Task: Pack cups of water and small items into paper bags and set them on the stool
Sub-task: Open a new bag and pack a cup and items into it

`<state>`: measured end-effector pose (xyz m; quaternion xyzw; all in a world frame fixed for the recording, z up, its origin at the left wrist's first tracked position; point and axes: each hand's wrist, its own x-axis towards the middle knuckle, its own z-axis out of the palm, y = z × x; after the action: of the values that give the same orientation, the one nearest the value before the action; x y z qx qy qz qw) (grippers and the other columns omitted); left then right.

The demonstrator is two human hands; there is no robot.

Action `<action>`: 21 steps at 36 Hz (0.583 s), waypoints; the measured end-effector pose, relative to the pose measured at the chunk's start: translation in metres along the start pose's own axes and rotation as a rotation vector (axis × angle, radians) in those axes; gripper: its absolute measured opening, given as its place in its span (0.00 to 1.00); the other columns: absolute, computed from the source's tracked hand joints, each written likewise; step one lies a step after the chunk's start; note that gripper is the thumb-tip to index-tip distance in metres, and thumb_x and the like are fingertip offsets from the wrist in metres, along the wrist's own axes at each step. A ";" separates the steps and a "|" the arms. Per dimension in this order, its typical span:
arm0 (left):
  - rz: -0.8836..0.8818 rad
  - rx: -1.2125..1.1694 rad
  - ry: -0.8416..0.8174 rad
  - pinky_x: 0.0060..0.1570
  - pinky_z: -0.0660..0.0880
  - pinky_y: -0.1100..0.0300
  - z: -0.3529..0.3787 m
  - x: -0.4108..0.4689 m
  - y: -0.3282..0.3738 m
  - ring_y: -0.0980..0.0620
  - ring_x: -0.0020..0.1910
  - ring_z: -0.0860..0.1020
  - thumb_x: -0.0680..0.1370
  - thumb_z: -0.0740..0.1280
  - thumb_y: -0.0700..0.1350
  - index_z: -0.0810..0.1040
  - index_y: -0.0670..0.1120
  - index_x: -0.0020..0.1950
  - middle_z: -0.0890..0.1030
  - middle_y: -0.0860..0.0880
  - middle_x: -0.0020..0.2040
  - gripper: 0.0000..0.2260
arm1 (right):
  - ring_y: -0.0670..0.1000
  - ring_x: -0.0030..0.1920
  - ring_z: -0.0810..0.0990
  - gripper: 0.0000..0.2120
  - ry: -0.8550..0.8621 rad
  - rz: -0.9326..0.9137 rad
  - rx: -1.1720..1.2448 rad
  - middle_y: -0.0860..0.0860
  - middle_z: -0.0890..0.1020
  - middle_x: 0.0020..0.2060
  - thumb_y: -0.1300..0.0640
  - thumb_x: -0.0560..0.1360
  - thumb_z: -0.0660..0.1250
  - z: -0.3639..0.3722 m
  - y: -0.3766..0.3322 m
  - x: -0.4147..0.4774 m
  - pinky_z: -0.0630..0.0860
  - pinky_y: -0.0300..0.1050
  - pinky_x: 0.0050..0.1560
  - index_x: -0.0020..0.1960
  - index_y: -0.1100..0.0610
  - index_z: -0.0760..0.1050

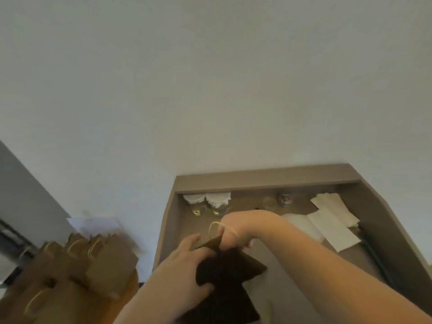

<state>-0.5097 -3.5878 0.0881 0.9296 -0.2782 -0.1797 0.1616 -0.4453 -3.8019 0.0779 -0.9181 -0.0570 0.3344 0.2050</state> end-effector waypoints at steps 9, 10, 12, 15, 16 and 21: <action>-0.094 0.053 0.040 0.78 0.64 0.55 -0.004 0.028 -0.001 0.62 0.77 0.64 0.69 0.74 0.63 0.55 0.82 0.65 0.45 0.69 0.78 0.35 | 0.54 0.48 0.82 0.17 0.052 -0.200 1.074 0.54 0.82 0.47 0.43 0.85 0.64 0.017 0.111 0.037 0.82 0.49 0.54 0.61 0.52 0.84; -0.101 0.067 0.060 0.77 0.65 0.56 -0.003 0.030 -0.003 0.63 0.77 0.63 0.69 0.74 0.63 0.54 0.82 0.67 0.44 0.70 0.78 0.36 | 0.51 0.47 0.83 0.12 0.177 -0.090 0.979 0.52 0.84 0.48 0.45 0.84 0.66 0.021 0.119 0.052 0.83 0.49 0.56 0.59 0.51 0.84; -0.119 0.079 0.085 0.78 0.63 0.59 -0.001 0.035 -0.009 0.63 0.79 0.60 0.71 0.73 0.61 0.54 0.78 0.72 0.43 0.69 0.78 0.38 | 0.48 0.51 0.83 0.06 0.336 0.109 0.814 0.49 0.84 0.53 0.50 0.82 0.69 0.030 0.132 0.088 0.84 0.48 0.58 0.58 0.49 0.81; -0.134 0.075 0.095 0.77 0.58 0.64 0.000 0.042 -0.017 0.64 0.80 0.55 0.72 0.71 0.61 0.53 0.75 0.76 0.43 0.69 0.78 0.38 | 0.51 0.59 0.79 0.21 0.396 0.205 0.861 0.49 0.79 0.60 0.48 0.76 0.75 0.040 0.143 0.141 0.80 0.44 0.56 0.66 0.50 0.75; -0.136 0.059 0.092 0.76 0.56 0.67 -0.001 0.044 -0.016 0.65 0.80 0.52 0.72 0.68 0.63 0.53 0.75 0.76 0.42 0.70 0.78 0.37 | 0.52 0.61 0.79 0.27 0.413 0.187 0.857 0.49 0.79 0.61 0.44 0.72 0.78 0.043 0.148 0.160 0.80 0.46 0.59 0.67 0.49 0.74; -0.168 0.002 0.103 0.77 0.48 0.69 -0.005 0.052 -0.016 0.65 0.81 0.45 0.76 0.54 0.71 0.55 0.76 0.75 0.40 0.69 0.79 0.27 | 0.54 0.64 0.78 0.46 0.508 0.138 0.820 0.50 0.75 0.62 0.34 0.58 0.81 0.037 0.138 0.210 0.78 0.53 0.65 0.70 0.49 0.70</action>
<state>-0.4596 -3.6042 0.0733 0.9578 -0.1906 -0.1443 0.1593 -0.3113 -3.8644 -0.1292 -0.8158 0.1923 0.1076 0.5348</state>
